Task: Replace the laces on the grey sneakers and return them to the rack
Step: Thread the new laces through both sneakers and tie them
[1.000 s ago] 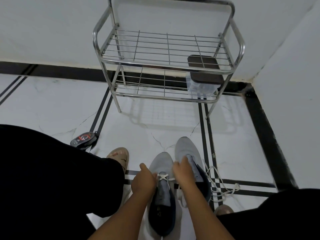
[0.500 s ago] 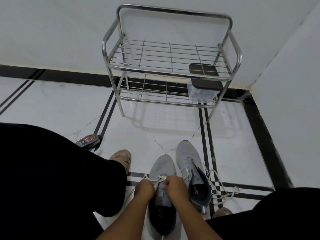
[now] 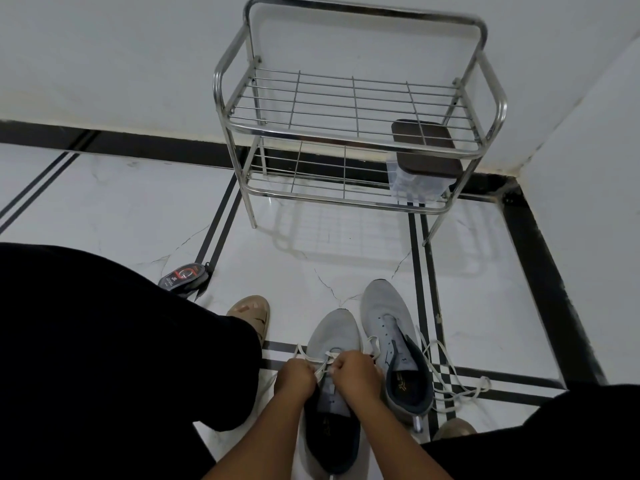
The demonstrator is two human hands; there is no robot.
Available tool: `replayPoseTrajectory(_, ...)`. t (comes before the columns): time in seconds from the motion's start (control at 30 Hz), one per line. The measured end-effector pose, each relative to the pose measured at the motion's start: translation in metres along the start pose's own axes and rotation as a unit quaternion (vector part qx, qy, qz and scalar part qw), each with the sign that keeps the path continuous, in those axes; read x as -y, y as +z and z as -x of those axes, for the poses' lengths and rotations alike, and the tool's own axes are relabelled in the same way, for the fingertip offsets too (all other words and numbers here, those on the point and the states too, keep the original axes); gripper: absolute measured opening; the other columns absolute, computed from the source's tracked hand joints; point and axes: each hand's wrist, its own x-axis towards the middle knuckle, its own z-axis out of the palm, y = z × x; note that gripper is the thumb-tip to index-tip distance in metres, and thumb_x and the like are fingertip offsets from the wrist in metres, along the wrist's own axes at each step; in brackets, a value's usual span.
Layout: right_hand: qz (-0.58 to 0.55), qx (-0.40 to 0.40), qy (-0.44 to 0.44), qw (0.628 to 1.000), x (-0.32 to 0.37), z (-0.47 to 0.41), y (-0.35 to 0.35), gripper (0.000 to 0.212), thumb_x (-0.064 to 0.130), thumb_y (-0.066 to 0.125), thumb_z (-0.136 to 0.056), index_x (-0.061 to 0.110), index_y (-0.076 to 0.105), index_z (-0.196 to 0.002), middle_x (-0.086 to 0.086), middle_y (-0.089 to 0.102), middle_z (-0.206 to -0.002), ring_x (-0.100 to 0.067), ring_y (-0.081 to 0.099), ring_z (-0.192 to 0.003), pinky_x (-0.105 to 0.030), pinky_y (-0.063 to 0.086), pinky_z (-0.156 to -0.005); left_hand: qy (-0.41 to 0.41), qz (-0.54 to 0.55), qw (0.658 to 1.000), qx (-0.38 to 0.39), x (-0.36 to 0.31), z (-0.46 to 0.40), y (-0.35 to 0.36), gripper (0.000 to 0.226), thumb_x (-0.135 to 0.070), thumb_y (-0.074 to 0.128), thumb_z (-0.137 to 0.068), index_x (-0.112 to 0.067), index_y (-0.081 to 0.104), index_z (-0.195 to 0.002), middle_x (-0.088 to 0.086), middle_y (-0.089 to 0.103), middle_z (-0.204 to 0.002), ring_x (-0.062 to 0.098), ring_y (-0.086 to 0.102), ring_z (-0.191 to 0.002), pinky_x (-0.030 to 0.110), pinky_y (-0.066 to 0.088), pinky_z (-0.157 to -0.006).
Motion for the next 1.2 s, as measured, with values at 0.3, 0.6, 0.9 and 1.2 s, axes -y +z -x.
replayPoseTrajectory(0.3, -0.001, -0.012, 0.015, 1.0, 0.006, 0.005, 0.005, 0.02, 0.023, 0.055, -0.088, 0.024, 0.075, -0.089, 0.006, 0.071, -0.095, -0.018, 0.062, -0.1, -0.03, 0.043, -0.094, 0.003, -0.005, 1.0, 0.001, -0.004, 0.002, 0.002, 0.031, -0.015, 0.049, -0.091, -0.013, 0.071, -0.113, 0.006, 0.067, -0.117, 0.023, 0.062, -0.108, 0.025, 0.049, -0.086)
replayPoseTrajectory(0.6, 0.068, -0.069, -0.042, 0.994, -0.007, 0.006, -0.009, 0.024, 0.036, 0.055, -0.093, 0.022, 0.065, -0.108, 0.0, 0.06, -0.115, -0.022, 0.056, -0.11, -0.035, 0.044, -0.091, 0.017, 0.021, 1.0, -0.013, -0.009, 0.006, 0.007, 0.011, -0.022, 0.047, -0.092, -0.026, 0.057, -0.09, 0.004, 0.066, -0.11, 0.022, 0.061, -0.099, 0.027, 0.044, -0.077)
replayPoseTrajectory(0.9, 0.058, 0.13, 0.059, 0.988, -0.033, 0.025, -0.001, 0.034, 0.027, 0.049, -0.095, 0.01, 0.06, -0.123, -0.01, 0.062, -0.126, -0.027, 0.06, -0.115, -0.033, 0.051, -0.091, -0.006, 0.13, 0.988, -0.085, -0.007, 0.005, 0.003, 0.018, -0.015, 0.043, -0.094, -0.011, 0.059, -0.101, 0.013, 0.066, -0.106, 0.03, 0.061, -0.097, 0.03, 0.047, -0.08)
replayPoseTrajectory(1.2, 0.041, 0.157, 0.102, 0.981, -0.03, 0.019, -0.006, 0.036, 0.024, 0.05, -0.092, 0.01, 0.057, -0.125, -0.01, 0.059, -0.129, -0.027, 0.059, -0.116, -0.035, 0.052, -0.092, -0.025, 0.507, 0.759, -0.408, -0.043, 0.004, -0.139, 0.029, -0.023, 0.034, -0.1, 0.001, 0.047, -0.109, 0.021, 0.058, -0.108, 0.035, 0.056, -0.097, 0.037, 0.043, -0.08)
